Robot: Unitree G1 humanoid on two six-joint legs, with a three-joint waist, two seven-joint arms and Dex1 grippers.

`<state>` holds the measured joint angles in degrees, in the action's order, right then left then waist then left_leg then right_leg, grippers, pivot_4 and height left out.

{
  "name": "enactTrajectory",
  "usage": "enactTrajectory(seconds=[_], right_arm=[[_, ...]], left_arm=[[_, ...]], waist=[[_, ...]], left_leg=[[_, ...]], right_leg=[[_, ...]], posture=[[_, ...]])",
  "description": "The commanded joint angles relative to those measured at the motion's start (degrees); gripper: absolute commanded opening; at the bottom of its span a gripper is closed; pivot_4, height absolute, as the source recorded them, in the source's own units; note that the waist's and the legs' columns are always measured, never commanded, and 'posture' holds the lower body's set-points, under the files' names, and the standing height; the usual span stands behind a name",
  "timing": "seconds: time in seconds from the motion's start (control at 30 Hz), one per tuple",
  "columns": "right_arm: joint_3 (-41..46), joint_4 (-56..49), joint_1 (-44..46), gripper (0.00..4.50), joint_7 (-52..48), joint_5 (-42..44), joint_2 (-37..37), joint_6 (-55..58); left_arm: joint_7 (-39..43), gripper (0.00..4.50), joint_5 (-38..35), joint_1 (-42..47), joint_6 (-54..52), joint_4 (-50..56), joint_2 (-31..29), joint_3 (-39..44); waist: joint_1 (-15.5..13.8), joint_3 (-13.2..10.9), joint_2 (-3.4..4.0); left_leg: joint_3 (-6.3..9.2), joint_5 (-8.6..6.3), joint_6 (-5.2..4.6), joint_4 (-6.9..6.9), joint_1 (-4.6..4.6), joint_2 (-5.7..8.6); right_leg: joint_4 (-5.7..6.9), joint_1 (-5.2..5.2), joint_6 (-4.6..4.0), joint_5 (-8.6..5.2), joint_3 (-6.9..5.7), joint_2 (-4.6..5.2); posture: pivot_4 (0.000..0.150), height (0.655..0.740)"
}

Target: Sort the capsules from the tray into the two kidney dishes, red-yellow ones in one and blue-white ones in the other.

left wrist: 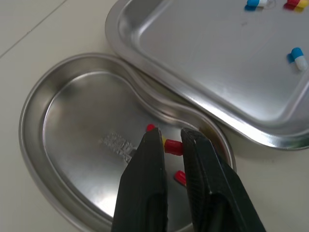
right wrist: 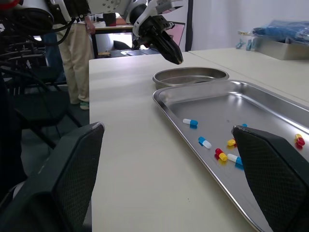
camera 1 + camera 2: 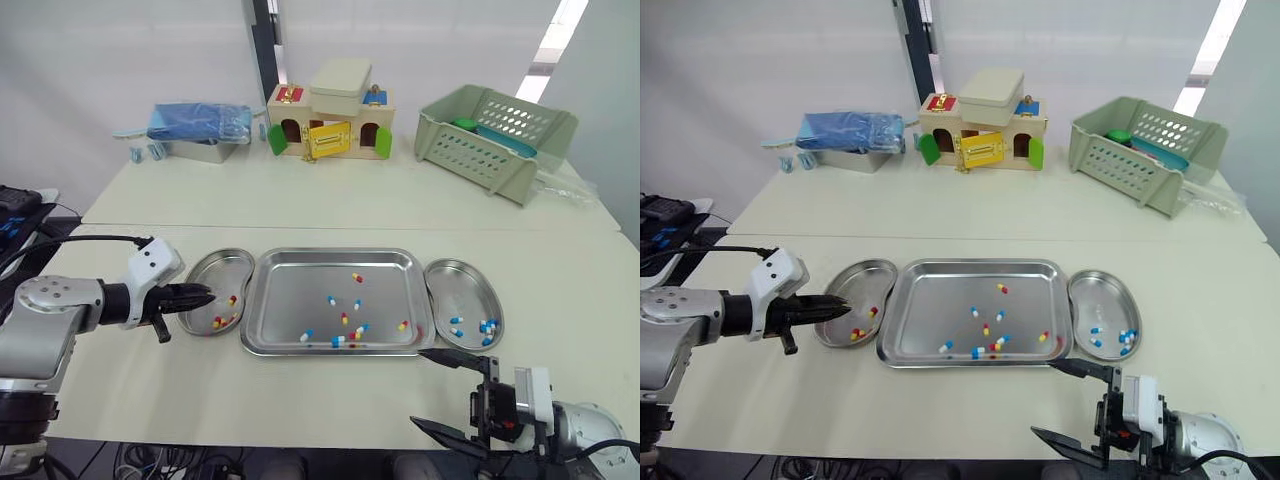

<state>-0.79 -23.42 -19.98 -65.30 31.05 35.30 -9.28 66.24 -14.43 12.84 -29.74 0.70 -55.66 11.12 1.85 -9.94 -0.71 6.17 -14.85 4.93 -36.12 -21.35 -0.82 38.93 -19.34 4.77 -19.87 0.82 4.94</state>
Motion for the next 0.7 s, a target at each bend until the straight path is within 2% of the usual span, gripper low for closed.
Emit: enactTrajectory(seconds=[0.03,0.13,0.17,0.2,0.53,0.7], right_arm=[[0.5,0.91,0.18,4.5,-1.99,2.0,0.63,0.9],[0.85,2.24,0.53,4.5,-2.88,2.11,0.83,1.4],[0.96,2.53,0.55,4.5,-3.0,2.03,0.9,1.6],[1.04,2.63,0.47,4.5,-2.94,1.98,1.01,1.98],[1.93,2.13,0.87,4.5,-2.17,2.13,1.04,3.44],[2.9,1.55,0.46,4.5,-2.12,2.28,1.17,3.85]], left_arm=[[-2.06,0.37,-0.44,-0.6,0.94,2.03,-0.58,1.49],[-3.99,0.37,-0.26,-0.33,1.44,1.52,0.53,0.82],[-4.6,0.94,-0.22,-0.11,1.67,1.15,0.89,0.7],[-4.84,1.13,-0.23,-0.02,1.71,0.87,1.01,0.51],[-5.19,4.35,-1.0,0.44,1.48,0.87,1.44,-0.99],[-5.19,4.43,-1.85,0.73,1.31,0.78,1.46,-1.09]], waist=[[-0.15,-0.01,-0.04],[-0.11,-0.02,-0.05],[-0.09,-0.03,-0.05],[-0.06,-0.02,-0.05],[0.0,-0.03,-0.05],[0.0,-0.03,-0.05]], left_leg=[[0.0,0.0,0.0,0.0,-0.02,0.0],[0.0,0.0,0.0,0.0,-0.02,0.0],[-0.01,0.0,0.0,0.0,-0.01,0.0],[-0.02,0.0,0.0,0.0,-0.01,0.0],[-0.01,0.0,0.0,0.01,0.0,0.0],[-0.01,0.0,0.0,0.01,0.0,0.0]], right_leg=[[-0.01,0.0,0.0,0.0,-0.01,0.0],[-0.01,0.0,0.0,0.0,-0.01,0.01],[-0.01,0.0,0.0,0.0,0.01,0.01],[-0.01,0.0,0.0,0.0,0.01,0.01],[0.0,-0.01,0.0,0.0,0.0,0.0],[0.0,-0.01,0.0,0.0,0.0,0.0]], posture=[[0.15,0.74],[0.15,0.74],[0.15,0.74],[0.15,0.74],[0.15,0.74],[0.15,0.74]])
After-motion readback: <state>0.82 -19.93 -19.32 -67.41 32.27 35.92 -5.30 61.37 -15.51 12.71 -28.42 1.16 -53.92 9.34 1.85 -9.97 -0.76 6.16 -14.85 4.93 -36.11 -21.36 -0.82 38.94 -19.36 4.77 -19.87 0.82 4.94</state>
